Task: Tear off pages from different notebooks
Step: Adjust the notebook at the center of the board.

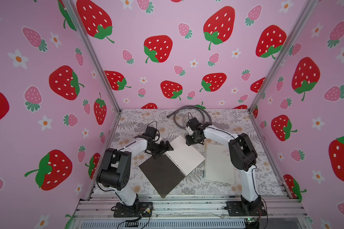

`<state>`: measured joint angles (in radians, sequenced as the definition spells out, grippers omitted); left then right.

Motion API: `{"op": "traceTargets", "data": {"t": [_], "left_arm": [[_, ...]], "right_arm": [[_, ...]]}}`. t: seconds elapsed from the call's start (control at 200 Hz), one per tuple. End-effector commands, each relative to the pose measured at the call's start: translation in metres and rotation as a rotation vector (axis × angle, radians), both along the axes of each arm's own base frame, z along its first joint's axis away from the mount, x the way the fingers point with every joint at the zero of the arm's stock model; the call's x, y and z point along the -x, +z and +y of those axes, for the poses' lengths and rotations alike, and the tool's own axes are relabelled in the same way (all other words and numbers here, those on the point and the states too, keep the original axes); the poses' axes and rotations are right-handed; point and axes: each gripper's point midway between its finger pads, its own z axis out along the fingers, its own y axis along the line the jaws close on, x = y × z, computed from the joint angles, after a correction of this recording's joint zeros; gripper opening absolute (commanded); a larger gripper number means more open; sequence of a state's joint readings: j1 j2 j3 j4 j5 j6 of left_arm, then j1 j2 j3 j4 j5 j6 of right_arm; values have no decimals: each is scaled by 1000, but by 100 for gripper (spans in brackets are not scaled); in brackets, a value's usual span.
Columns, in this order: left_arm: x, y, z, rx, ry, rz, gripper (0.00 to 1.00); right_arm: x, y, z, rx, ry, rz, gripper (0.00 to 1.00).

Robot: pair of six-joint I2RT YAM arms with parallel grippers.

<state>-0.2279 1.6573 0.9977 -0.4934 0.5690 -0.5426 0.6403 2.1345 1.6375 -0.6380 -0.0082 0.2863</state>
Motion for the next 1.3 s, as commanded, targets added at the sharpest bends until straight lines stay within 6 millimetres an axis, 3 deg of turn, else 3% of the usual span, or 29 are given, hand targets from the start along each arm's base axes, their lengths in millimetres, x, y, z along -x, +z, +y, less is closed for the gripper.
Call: {"op": "traceTargets", "data": {"t": [0.0,0.15,0.39,0.92,1.076,1.296], "left_arm": [[28,13,10,-72,-61,47,98],[46,4,9,-90,-105,116,98],[46,-15,8,-145,-137,172,98],[-12,-66,18,-286,-128,182,99],[-26,-58,22,-316,-122,156,99],[-33,-12,12,-270,-114,23,99]], "right_arm": [[3,-1,4,-38,-15,12,51],[3,-3,8,-57,-16,15,51],[1,2,9,-62,-10,-6,51],[2,11,19,-115,-16,0,51],[1,14,19,-116,-19,-11,51],[-11,29,6,-71,-38,-96,51]]}}
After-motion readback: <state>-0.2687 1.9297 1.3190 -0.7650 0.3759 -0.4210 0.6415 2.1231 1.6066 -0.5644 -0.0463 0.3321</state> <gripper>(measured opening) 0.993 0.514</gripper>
